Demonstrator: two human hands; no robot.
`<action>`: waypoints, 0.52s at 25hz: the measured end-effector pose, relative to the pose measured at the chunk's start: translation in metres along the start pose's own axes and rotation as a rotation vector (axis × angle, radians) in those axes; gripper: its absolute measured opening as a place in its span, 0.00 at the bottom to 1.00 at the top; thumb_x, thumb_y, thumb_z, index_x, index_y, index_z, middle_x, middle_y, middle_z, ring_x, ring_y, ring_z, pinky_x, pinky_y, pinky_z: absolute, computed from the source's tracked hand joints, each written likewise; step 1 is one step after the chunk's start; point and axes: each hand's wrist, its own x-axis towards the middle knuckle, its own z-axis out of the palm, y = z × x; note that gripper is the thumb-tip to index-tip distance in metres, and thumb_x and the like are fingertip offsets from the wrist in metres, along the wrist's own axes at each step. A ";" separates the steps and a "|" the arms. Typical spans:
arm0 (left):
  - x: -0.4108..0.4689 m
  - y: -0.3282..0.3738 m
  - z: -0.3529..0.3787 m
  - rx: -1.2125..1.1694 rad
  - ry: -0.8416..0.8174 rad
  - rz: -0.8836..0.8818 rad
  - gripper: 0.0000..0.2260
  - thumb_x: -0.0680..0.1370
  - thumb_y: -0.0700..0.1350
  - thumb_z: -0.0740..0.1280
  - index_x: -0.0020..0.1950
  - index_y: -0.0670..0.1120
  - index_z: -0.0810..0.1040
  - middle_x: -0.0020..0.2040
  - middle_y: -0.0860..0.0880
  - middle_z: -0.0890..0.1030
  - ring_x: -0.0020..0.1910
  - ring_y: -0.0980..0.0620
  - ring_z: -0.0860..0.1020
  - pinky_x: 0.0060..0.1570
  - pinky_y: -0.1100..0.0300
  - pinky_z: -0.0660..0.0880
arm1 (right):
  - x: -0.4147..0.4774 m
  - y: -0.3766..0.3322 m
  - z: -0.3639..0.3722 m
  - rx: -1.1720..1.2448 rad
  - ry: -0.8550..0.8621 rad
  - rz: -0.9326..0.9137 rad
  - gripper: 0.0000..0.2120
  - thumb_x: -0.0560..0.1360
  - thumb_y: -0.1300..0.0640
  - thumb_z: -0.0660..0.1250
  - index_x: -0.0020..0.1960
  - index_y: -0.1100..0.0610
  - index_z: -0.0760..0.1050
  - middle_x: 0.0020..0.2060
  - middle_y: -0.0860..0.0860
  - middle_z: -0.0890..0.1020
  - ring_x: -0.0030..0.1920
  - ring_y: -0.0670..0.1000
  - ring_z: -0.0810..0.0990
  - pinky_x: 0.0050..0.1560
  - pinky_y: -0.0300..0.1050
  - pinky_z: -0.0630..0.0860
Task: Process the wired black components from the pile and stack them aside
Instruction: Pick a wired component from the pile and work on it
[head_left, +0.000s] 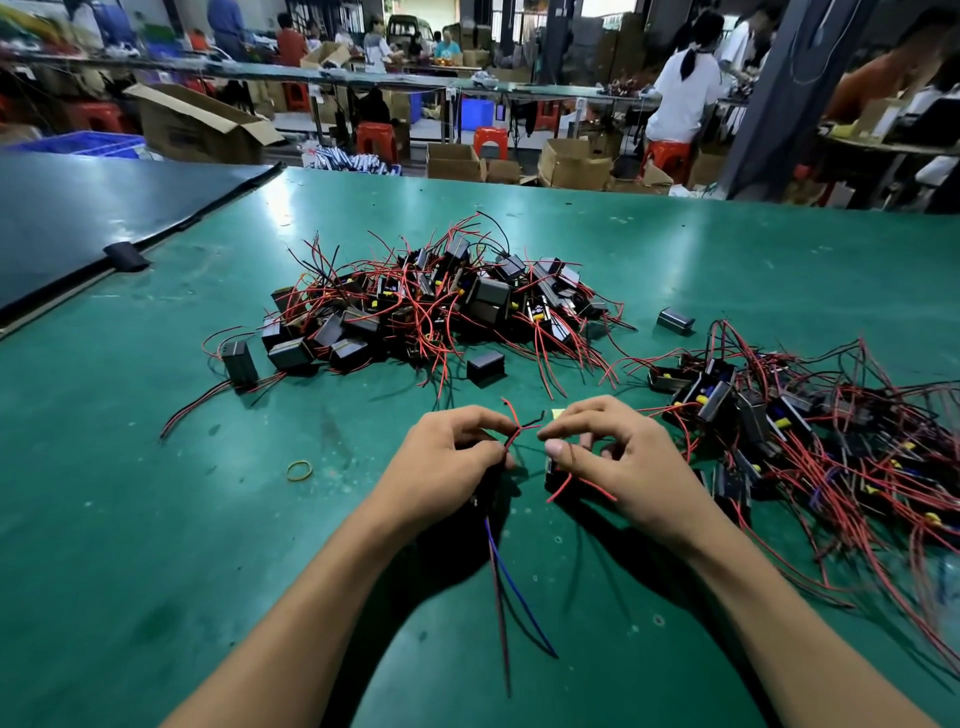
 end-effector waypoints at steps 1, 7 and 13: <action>0.000 0.000 0.000 -0.002 0.002 0.007 0.10 0.77 0.38 0.66 0.49 0.52 0.83 0.35 0.50 0.84 0.35 0.52 0.79 0.43 0.57 0.76 | 0.001 0.001 0.000 0.003 0.006 0.004 0.02 0.74 0.54 0.74 0.46 0.48 0.85 0.48 0.45 0.82 0.44 0.46 0.79 0.45 0.41 0.74; -0.001 -0.001 -0.002 -0.025 0.018 0.080 0.05 0.76 0.49 0.72 0.45 0.50 0.85 0.33 0.52 0.80 0.33 0.54 0.75 0.38 0.58 0.72 | 0.000 0.003 0.001 0.139 -0.008 0.103 0.12 0.77 0.45 0.68 0.46 0.52 0.85 0.37 0.47 0.83 0.38 0.50 0.81 0.47 0.52 0.78; 0.000 0.003 -0.004 -0.155 0.069 0.084 0.04 0.78 0.37 0.68 0.49 0.43 0.83 0.38 0.43 0.85 0.33 0.50 0.80 0.39 0.56 0.79 | 0.002 0.001 -0.004 0.338 -0.082 0.250 0.06 0.76 0.54 0.72 0.50 0.55 0.84 0.46 0.60 0.85 0.42 0.50 0.82 0.51 0.53 0.81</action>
